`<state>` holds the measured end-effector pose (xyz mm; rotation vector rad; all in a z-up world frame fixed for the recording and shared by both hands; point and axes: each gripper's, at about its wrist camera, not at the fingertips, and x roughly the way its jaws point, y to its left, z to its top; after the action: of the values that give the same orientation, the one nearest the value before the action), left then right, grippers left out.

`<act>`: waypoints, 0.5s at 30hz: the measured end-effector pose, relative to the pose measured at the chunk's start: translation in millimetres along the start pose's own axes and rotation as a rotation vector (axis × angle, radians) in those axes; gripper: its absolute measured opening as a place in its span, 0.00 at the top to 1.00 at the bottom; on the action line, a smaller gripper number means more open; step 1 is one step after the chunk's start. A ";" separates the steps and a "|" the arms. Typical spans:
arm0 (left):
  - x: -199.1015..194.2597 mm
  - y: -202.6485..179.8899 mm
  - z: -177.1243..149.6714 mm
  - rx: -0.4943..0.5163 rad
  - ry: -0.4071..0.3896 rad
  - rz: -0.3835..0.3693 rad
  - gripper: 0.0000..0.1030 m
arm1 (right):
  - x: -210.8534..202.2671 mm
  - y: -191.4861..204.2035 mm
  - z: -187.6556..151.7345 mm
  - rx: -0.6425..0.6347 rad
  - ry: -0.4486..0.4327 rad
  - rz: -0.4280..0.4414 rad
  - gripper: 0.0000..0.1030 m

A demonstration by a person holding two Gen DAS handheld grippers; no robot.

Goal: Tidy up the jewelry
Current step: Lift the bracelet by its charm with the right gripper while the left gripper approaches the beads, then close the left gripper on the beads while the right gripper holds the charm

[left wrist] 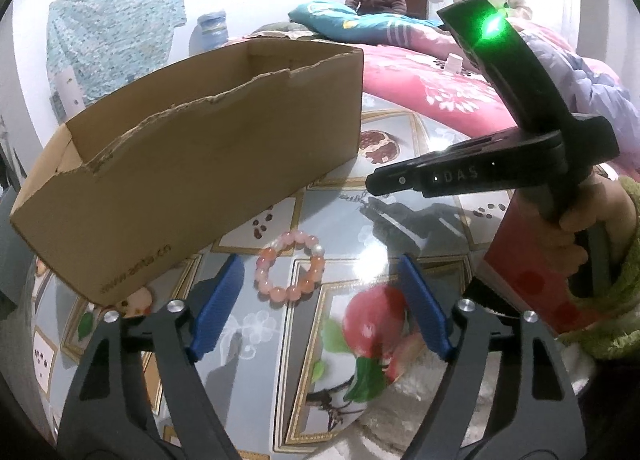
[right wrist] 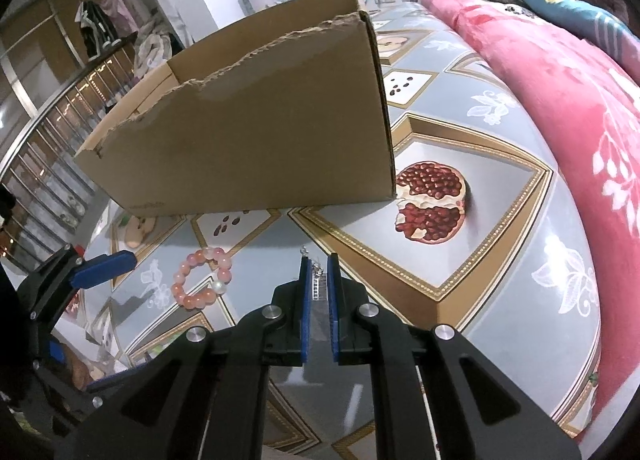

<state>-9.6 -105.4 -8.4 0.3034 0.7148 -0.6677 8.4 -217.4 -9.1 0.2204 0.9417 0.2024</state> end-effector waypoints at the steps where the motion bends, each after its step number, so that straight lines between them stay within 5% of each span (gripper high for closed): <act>1: 1.5 -0.4 1.6 0.006 0.000 -0.006 0.33 | 0.6 -0.6 -0.1 0.002 0.001 0.001 0.92; 15: 36.5 4.7 9.1 0.031 0.122 -0.030 0.68 | -1.7 -5.0 -0.6 0.024 -0.003 0.039 0.92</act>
<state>18.6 -122.9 -26.8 0.3644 0.8273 -0.6931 7.4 -222.7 -9.5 0.2611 0.9377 0.2271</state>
